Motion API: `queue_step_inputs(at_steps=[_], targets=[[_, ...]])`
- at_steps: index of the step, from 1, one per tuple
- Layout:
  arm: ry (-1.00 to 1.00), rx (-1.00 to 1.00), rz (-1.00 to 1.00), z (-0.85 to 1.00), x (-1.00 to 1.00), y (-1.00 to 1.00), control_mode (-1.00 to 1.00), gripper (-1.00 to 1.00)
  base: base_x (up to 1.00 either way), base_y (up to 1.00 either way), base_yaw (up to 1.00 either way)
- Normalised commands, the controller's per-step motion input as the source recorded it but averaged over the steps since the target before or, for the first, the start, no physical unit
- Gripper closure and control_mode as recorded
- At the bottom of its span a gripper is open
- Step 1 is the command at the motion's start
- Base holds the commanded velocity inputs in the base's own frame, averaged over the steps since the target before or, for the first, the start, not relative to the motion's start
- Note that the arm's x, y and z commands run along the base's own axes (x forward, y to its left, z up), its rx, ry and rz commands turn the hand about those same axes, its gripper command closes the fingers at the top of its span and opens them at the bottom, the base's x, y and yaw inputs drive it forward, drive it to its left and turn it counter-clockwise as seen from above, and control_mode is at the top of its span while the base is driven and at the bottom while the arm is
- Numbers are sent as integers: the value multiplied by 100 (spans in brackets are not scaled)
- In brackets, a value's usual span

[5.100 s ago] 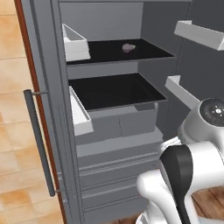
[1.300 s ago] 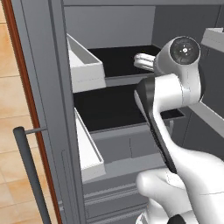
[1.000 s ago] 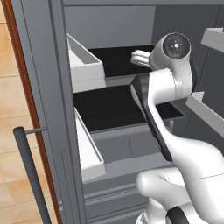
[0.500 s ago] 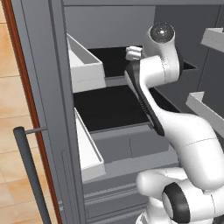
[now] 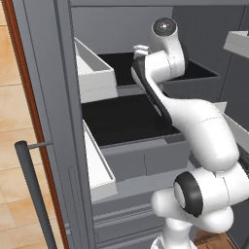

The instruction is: Place one eggplant and one fish in each tupperware on the nearby counter, to pack two identical lunches.

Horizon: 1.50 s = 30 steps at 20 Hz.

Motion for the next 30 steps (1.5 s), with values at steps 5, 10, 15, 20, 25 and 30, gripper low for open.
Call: queue_step_inputs(at_steps=[5, 10, 15, 20, 25, 30], targets=[[4, 0, 0, -6, 67, 0, -100, -100, 0, 0, 0], [4, 0, 0, -9, 57, 0, -100, -100, 0, 0, 0], [3, 0, -4, -13, 31, -3, -100, -100, 0, 0, 0], [0, 0, -10, -16, 14, -15, -100, -100, 0, 0, 0], [0, 0, -15, -19, 7, -23, -100, -100, 0, 0, 0], [0, 0, -15, -19, 14, -18, -100, -100, 0, 0, 0]])
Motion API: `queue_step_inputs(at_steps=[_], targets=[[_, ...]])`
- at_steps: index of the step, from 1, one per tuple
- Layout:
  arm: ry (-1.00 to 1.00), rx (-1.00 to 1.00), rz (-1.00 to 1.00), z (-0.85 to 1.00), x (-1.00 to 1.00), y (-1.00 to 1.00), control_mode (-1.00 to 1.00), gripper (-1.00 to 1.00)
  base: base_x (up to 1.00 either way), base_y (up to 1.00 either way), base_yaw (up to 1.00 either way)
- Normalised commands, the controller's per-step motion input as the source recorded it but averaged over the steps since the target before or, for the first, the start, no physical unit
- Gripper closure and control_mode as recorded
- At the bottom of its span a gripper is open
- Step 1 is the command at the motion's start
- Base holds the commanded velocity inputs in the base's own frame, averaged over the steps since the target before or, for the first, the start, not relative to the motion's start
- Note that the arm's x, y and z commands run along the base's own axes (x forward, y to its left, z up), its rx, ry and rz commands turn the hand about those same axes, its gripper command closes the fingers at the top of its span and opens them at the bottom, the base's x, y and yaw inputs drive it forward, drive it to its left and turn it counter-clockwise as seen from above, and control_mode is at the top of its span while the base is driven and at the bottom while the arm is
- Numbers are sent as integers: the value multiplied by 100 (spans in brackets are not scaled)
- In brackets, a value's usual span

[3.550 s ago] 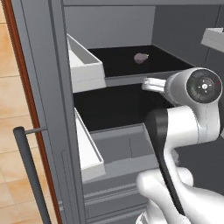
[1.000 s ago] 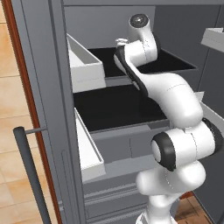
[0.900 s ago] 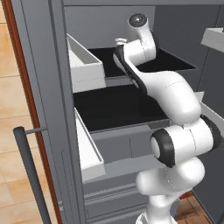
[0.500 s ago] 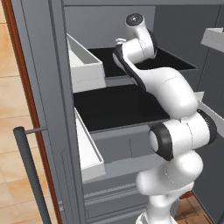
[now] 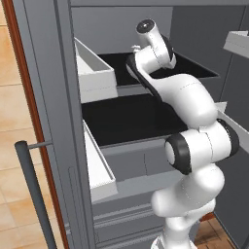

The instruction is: Place one eggplant and one fish in each tupperware on the nearby counter, to pack two identical lunches.

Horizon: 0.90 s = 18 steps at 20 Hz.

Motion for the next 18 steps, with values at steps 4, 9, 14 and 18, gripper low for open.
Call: queue_step_inputs(at_steps=[4, 9, 14, 18], targets=[[0, 0, -15, -15, 19, -4, -100, -100, 0, 0, 0], [-1, 0, -3, -1, 7, 0, -100, 100, 0, 0, 0], [-9, 0, 0, -16, -36, 0, -100, 100, 0, 0, 0], [-24, 0, 9, -20, -97, 13, -100, 100, 0, 0, 0]])
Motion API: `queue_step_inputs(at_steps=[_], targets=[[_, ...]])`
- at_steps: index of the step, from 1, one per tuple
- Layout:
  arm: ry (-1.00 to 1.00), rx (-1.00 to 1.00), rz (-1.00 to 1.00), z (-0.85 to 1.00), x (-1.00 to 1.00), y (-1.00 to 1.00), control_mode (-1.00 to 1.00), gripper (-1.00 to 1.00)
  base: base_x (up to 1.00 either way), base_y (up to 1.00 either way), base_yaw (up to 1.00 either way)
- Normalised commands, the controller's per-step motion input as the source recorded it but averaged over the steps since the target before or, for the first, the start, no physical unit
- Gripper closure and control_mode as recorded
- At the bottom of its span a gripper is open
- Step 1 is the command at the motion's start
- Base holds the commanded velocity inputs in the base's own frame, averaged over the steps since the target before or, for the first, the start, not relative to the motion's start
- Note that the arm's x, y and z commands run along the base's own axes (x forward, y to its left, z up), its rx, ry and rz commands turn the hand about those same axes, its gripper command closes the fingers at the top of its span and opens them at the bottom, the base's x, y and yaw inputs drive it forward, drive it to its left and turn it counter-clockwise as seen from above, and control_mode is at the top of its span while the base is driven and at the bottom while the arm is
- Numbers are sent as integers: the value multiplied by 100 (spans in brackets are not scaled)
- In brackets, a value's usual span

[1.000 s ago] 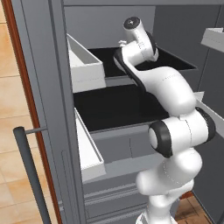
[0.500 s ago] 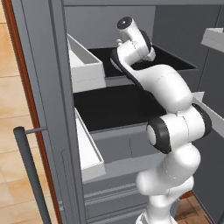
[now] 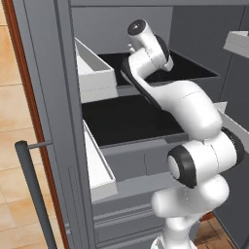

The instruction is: Place one eggplant and one fish in each tupperware on the nearby counter, to pack two identical lunches.

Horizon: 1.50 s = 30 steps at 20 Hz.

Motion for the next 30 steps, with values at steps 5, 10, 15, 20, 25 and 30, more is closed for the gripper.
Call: queue_step_inputs(at_steps=[5, 10, 15, 20, 25, 30], targets=[[-7, 0, 37, -3, -100, 10, -100, 100, 0, 0, 0], [0, 0, 58, -1, -99, 1, -100, 100, 0, 0, 0], [4, -7, 59, 21, -99, 23, -100, 100, 0, 0, 0], [5, -19, 44, 43, -87, 37, -100, 100, 0, 0, 0], [2, -18, 41, 32, -94, 20, -100, 100, 0, 0, 0], [10, -12, 8, 3, -60, 5, 100, 100, -40, 0, -1]])
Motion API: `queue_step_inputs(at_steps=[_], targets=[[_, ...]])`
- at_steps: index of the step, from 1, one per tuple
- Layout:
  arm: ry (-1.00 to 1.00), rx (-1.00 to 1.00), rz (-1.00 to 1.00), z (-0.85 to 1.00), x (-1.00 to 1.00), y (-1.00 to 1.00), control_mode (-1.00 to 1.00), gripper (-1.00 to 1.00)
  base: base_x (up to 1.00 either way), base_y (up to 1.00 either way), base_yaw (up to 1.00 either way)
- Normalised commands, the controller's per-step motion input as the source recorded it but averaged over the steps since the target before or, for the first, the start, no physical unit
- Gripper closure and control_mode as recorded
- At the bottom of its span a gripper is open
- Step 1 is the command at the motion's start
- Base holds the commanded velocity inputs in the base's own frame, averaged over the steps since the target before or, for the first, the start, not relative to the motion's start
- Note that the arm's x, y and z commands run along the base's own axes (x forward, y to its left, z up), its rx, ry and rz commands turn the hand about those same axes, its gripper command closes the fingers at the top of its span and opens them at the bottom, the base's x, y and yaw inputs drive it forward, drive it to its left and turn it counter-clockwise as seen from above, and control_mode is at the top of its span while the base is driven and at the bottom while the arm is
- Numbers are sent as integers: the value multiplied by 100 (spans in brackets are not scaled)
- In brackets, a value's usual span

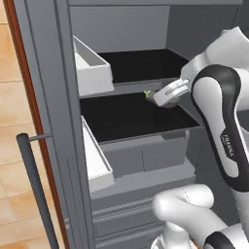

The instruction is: Place one eggplant and one fish in each tupperware on the nearby counter, to pack two identical lunches.

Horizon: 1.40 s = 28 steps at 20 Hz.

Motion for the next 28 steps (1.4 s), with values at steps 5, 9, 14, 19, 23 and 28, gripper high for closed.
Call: queue_step_inputs(at_steps=[5, 9, 14, 19, 23, 28], targets=[[0, 0, 0, 0, 0, 0, 100, 100, -100, -22, -15], [0, 0, 0, 0, 0, 0, 100, 100, -100, -72, -20], [0, 0, 0, 0, 0, 0, 100, 100, -100, -95, -21], [0, 0, 0, 0, 0, 0, 100, 100, -61, -100, -16], [0, 0, 0, 0, 0, 0, 100, 100, -4, -100, -12], [0, 0, 0, 0, 0, 0, 100, 100, 42, -93, -9]])
